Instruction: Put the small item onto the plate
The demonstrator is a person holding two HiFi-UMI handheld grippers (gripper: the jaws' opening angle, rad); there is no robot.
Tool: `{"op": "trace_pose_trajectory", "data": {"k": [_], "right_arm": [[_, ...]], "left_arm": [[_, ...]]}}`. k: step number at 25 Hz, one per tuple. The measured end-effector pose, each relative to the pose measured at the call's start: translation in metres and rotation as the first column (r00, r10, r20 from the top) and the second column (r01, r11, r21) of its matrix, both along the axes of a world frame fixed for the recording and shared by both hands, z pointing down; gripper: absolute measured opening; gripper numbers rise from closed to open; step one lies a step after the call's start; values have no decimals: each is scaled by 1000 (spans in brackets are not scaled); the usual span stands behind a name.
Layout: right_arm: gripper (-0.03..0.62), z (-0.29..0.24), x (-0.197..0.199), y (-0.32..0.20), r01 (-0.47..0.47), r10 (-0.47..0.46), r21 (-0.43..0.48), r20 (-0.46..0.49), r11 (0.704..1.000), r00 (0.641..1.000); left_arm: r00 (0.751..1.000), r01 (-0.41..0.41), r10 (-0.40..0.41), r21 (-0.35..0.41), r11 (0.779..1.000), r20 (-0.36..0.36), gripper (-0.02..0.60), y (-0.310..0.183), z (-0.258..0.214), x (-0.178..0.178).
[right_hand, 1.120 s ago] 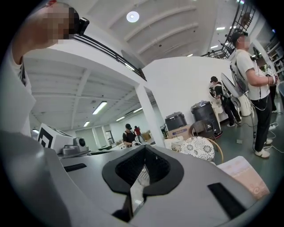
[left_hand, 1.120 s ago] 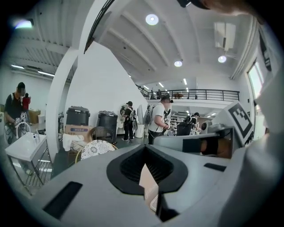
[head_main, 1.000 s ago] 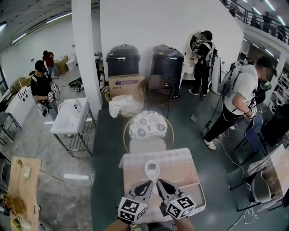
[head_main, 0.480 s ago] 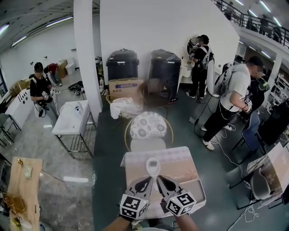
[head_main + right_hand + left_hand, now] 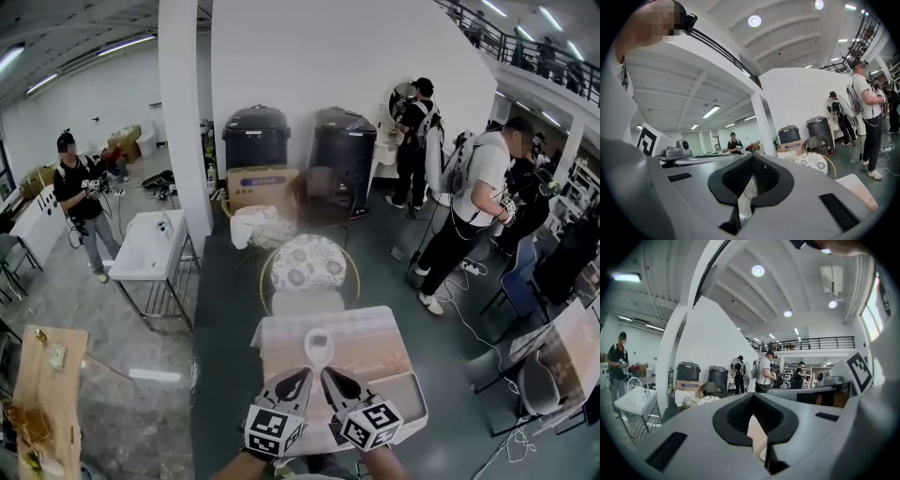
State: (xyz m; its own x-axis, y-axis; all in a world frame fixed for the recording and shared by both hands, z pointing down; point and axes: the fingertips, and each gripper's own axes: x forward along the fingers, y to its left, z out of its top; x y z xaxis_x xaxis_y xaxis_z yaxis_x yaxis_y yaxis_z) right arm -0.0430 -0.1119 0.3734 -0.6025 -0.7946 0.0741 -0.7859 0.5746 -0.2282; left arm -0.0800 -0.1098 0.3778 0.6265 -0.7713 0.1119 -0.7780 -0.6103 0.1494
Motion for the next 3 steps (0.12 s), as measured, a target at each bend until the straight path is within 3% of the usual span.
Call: {"op": "trace_pose_trajectory", "data": {"k": [3], "right_arm": [[14,-3,2,-4,-1,1,6,1,1000,1000]], "left_arm": [[1000,2,-2,3,1000,1,5,-3,-3,1]]}}
